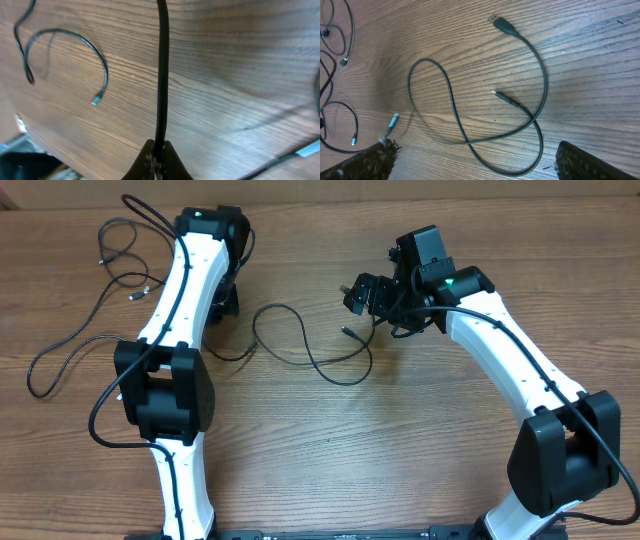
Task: Untangle cables
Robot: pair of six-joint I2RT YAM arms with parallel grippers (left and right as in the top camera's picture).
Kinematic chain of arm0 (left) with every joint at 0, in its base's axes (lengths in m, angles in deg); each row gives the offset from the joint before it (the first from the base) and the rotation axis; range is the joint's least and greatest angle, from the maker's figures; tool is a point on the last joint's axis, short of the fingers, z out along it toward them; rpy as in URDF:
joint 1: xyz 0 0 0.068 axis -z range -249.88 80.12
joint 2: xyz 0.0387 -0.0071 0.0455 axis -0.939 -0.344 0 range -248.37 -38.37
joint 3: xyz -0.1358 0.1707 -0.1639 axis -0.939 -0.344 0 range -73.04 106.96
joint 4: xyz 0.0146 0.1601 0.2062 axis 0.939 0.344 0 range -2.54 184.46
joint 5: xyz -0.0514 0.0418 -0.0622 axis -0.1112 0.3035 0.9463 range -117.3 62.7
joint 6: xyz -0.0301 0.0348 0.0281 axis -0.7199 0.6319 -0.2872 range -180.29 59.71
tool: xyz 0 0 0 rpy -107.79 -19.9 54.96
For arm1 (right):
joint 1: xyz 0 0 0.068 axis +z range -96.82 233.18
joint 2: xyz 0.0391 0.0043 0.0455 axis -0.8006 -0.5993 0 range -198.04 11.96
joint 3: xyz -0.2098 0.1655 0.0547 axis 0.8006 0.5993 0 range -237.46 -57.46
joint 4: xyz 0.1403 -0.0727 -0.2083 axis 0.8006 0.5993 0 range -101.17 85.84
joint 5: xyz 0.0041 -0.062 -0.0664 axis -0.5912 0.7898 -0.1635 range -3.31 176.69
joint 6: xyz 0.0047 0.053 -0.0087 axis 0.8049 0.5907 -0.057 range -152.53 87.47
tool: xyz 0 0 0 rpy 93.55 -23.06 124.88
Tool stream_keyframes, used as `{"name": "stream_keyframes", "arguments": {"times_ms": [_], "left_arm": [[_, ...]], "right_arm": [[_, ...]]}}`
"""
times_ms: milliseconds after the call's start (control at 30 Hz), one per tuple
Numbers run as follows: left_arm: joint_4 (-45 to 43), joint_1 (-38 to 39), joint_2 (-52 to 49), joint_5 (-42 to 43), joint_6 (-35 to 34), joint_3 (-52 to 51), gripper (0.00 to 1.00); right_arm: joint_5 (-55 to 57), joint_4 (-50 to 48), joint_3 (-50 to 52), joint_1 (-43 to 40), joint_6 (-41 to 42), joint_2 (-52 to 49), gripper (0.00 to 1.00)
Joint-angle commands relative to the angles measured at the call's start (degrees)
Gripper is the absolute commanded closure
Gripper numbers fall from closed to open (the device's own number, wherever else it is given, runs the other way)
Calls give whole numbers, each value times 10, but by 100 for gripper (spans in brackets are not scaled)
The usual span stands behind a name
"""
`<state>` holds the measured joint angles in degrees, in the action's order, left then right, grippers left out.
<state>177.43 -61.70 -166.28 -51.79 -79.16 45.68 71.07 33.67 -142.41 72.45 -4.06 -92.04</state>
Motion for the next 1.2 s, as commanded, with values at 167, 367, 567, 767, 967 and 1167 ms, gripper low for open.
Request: {"name": "stream_keyframes", "arguments": {"times_ms": [167,367,567,767,967,1167], "left_arm": [[2,-17,5,-96,57,10,96],[26,-83,6,-106,-117,10,96],[48,-194,6,-69,-280,10,96],[1,-286,5,-18,-260,10,96],[-59,-347,5,70,-200,5,96],[-150,-379,5,115,-110,-17,96]], "right_arm": [[5,3,-1,0,-5,2,0],[6,10,-1,0,-5,2,0],[6,6,-1,0,-5,2,0],[6,-5,-1,0,-5,2,0],[5,-6,-1,0,-5,2,0],[5,-5,-1,0,-5,2,0]]}}
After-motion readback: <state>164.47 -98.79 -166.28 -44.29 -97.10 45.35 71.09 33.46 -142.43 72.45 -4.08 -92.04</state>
